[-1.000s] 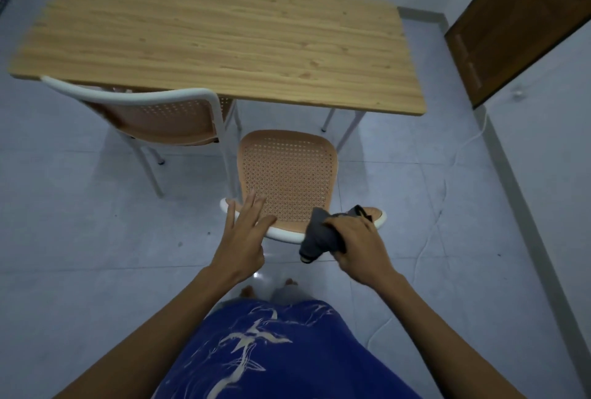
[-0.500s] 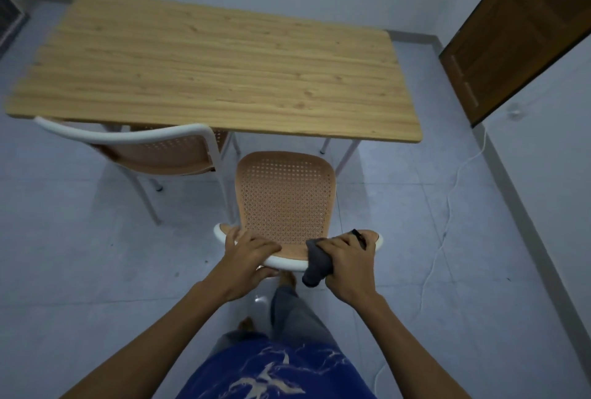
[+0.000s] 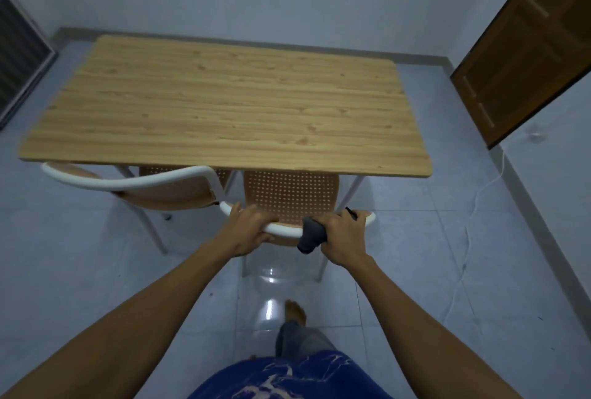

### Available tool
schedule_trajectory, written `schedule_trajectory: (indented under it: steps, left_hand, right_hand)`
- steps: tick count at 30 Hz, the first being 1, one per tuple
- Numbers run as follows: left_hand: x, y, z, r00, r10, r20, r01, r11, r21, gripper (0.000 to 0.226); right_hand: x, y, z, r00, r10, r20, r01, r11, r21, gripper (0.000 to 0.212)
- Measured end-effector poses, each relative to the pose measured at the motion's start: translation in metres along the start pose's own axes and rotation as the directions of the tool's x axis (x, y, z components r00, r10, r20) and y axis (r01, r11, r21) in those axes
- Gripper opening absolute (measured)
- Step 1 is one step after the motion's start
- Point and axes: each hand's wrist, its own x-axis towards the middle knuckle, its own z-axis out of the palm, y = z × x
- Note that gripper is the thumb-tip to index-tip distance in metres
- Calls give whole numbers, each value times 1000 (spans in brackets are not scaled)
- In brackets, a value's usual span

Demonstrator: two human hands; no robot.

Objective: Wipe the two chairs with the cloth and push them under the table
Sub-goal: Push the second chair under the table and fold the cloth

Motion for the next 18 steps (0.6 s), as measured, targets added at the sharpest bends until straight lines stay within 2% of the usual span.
schedule_trajectory:
  steps: [6,18]
  left_hand:
    - [43,-21,-7,1000,-25,-6,25,1000,-8,38]
    - [85,-43,-18,997,-67,28,67,998,7,43]
  right_hand:
    - [51,7,-11,1000,-22,14,22,999,23,41]
    - [103,9,-16,999,-12,53,11,1000,28,34]
